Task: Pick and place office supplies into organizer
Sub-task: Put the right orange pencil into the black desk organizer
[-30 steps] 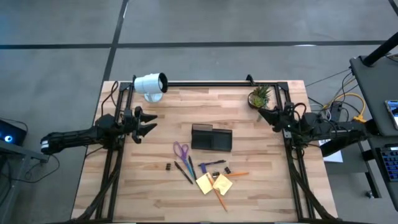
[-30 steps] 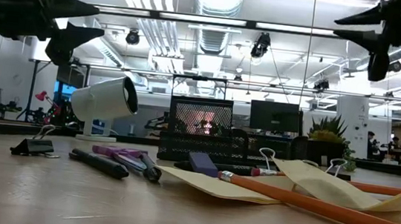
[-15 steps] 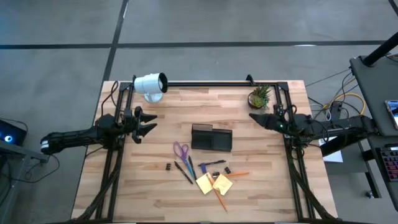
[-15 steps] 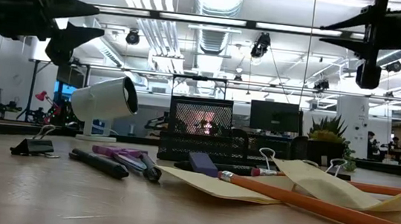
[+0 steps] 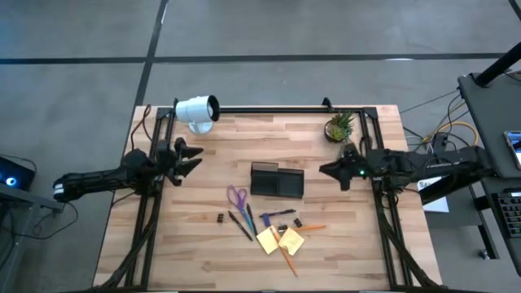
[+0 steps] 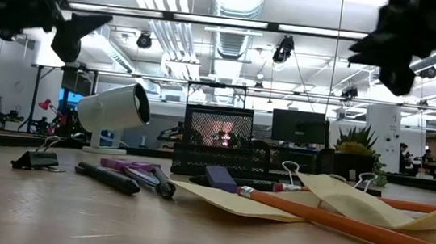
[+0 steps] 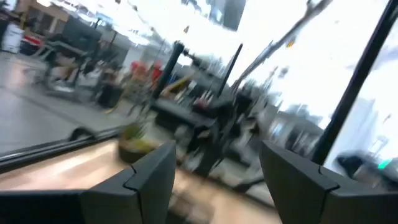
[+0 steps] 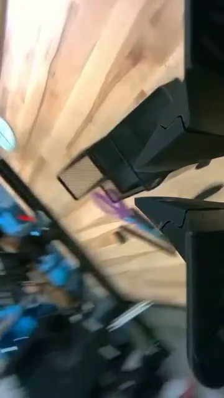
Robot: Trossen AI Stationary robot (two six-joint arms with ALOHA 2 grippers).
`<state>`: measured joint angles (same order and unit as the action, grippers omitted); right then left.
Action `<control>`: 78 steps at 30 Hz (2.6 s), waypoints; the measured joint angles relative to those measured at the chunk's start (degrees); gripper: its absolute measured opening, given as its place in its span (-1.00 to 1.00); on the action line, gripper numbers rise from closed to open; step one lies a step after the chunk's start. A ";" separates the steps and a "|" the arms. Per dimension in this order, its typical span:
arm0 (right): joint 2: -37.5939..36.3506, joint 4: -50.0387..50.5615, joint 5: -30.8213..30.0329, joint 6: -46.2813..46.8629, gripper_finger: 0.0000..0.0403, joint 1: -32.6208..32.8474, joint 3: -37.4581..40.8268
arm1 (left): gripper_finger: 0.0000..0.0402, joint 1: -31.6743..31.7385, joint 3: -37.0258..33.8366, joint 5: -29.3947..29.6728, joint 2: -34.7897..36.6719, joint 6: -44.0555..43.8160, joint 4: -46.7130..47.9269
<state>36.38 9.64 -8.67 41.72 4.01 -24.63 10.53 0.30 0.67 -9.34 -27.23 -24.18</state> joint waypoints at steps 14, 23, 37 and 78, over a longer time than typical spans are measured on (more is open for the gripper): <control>36.64 30.28 13.00 -14.28 -0.63 3.87 -17.88 | 0.08 0.00 -0.02 1.21 0.01 0.71 -12.94; 54.05 35.74 17.67 -19.02 -0.28 8.56 -29.38 | 0.08 0.00 -0.02 6.68 -0.29 1.03 -12.90; 54.09 39.56 8.05 -15.05 -0.14 14.72 -37.10 | 0.08 0.00 -0.02 8.07 -0.33 -0.93 -13.45; 53.14 39.01 1.18 -5.33 -0.20 36.77 -36.67 | 0.08 0.00 1.92 20.93 -7.60 -6.89 -21.00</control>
<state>89.52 48.64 -7.49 36.38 40.77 -61.30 10.53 2.22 21.60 -16.94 -34.12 -45.18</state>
